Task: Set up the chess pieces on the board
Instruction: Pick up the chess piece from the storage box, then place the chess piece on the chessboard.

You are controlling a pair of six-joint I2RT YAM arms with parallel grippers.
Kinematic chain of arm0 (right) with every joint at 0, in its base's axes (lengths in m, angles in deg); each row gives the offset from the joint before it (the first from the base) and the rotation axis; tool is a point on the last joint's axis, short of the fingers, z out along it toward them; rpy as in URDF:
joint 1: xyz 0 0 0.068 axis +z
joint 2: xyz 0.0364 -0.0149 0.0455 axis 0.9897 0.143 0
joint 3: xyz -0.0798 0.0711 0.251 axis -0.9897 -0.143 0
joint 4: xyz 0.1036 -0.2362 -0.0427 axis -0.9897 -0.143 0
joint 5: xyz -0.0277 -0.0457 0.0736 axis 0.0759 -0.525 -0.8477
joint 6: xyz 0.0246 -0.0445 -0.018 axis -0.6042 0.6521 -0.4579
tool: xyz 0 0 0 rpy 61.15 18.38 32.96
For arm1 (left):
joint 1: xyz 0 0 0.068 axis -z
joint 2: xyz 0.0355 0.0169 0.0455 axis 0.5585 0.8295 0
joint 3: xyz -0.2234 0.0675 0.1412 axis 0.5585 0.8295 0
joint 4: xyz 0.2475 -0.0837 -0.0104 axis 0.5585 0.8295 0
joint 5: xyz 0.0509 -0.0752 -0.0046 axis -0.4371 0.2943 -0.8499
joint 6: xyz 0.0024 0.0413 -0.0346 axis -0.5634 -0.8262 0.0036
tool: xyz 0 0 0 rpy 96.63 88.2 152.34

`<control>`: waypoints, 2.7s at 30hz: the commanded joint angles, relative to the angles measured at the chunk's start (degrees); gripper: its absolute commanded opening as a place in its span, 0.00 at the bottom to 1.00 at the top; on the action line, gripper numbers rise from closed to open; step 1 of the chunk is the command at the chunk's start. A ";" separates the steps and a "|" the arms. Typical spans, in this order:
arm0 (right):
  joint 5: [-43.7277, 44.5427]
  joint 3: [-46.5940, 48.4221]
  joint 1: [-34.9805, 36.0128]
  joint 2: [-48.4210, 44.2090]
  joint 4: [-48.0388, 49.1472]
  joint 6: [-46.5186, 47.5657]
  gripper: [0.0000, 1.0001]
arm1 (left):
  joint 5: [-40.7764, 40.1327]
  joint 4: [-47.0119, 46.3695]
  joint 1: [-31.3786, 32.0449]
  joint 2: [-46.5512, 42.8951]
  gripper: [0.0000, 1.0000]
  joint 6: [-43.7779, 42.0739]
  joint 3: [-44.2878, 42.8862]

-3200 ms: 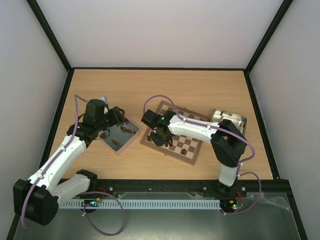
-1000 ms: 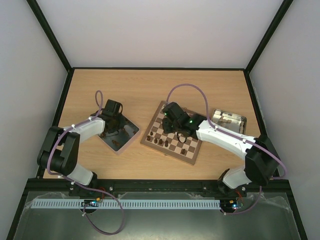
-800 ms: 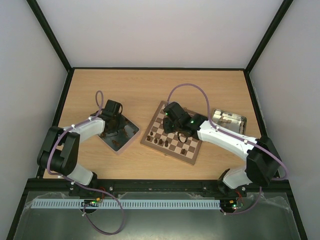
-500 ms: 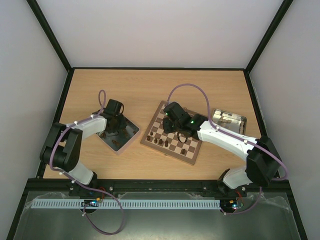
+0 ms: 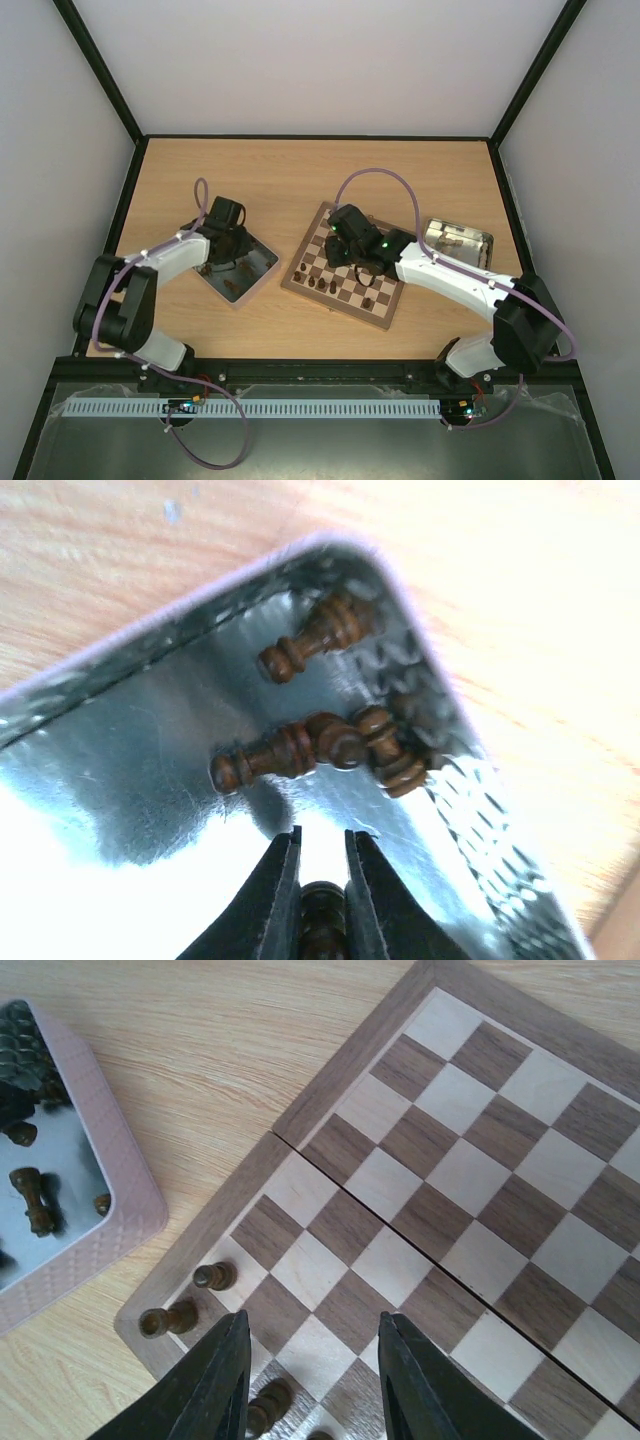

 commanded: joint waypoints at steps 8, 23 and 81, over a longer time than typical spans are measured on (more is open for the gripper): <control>-7.55 -2.48 -0.18 -2.32 8.50 -3.00 0.34 | 2.12 3.04 0.13 -15.33 0.11 1.33 0.19; 27.30 -14.61 -5.61 -24.09 7.79 -19.00 0.44 | -1.24 15.97 23.34 2.19 0.12 -7.39 -23.82; 23.41 -17.13 -5.88 -25.08 9.13 -19.72 0.46 | -9.17 14.59 13.01 -4.11 0.37 1.99 -12.48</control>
